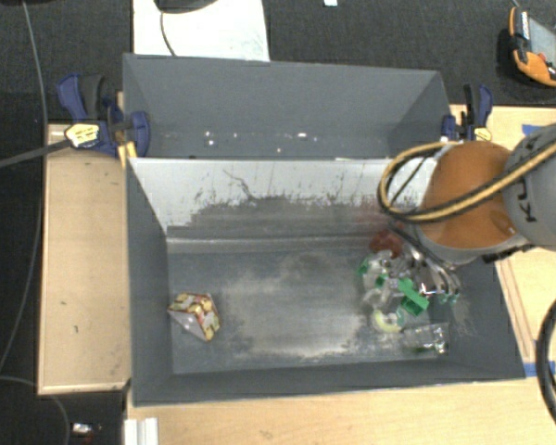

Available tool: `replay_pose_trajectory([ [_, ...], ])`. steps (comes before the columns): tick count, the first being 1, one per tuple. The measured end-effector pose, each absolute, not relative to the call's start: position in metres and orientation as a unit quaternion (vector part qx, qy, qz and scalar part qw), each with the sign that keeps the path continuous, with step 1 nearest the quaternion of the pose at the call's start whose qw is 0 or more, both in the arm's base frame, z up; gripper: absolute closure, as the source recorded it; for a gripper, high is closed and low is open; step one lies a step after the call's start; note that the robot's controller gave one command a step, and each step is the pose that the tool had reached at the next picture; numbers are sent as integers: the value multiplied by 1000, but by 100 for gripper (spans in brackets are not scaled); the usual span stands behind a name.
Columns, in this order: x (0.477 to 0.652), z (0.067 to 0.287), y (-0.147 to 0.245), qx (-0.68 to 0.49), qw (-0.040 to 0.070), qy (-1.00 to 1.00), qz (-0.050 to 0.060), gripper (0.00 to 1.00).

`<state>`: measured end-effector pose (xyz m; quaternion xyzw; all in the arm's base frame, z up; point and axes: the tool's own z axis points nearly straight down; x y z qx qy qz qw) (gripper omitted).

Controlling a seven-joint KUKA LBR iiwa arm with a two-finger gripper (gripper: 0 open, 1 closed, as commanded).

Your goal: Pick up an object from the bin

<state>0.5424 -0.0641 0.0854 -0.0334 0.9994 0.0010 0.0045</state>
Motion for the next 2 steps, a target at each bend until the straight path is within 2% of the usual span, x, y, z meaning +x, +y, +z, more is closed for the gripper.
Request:
replay_pose_trajectory([
  [1,559,102,-64,-45,5,999,3,100],
  [2,552,110,-73,-12,4,1000,4,100],
])
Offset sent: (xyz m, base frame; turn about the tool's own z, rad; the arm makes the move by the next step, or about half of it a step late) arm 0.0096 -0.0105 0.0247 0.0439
